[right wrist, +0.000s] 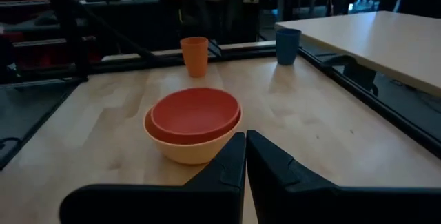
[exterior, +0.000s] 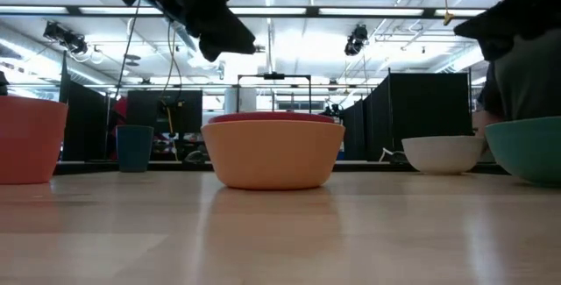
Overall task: Nest bowls inside each other
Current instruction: Stack the blue bowl on top of the orange bowl
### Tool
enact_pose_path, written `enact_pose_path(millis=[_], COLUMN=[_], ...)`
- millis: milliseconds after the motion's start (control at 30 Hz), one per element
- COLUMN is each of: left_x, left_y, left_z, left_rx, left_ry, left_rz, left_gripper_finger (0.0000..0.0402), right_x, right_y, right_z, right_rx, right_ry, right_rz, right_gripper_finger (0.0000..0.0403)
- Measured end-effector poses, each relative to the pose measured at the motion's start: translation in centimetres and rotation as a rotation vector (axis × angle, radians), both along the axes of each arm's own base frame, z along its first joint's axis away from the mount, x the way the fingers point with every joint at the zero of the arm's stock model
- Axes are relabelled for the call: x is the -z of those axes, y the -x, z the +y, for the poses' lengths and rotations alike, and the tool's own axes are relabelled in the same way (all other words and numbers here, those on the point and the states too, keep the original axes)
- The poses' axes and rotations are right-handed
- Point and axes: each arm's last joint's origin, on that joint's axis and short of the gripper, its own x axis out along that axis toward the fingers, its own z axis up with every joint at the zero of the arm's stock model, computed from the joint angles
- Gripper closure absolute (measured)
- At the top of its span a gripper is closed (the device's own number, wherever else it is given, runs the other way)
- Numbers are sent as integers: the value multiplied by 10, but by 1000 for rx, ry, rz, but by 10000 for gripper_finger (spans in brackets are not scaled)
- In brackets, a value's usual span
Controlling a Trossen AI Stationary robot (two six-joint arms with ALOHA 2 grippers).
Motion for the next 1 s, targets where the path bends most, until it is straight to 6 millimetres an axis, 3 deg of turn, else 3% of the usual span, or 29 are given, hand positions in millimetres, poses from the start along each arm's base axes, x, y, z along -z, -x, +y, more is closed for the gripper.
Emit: enact_pose_path(millis=[367, 433, 633, 1000], left_x=[6, 7, 8, 8], left_y=[1, 1, 2, 2], left_z=[-1, -1, -1, -2], left_rx=[21, 25, 40, 53], left_ry=[4, 2, -9, -4], left_rz=[12, 16, 28, 29], left_gripper_finger=[269, 269, 269, 270], right_x=[-32, -34, -26, -12], right_y=[3, 4, 4, -9], right_z=[0, -1, 2, 8], right_rx=[8, 27, 24, 96], right_ry=[-85, -108, -216, -333], right_rz=[68, 157, 380, 544], right_gripper_finger=[403, 403, 403, 398])
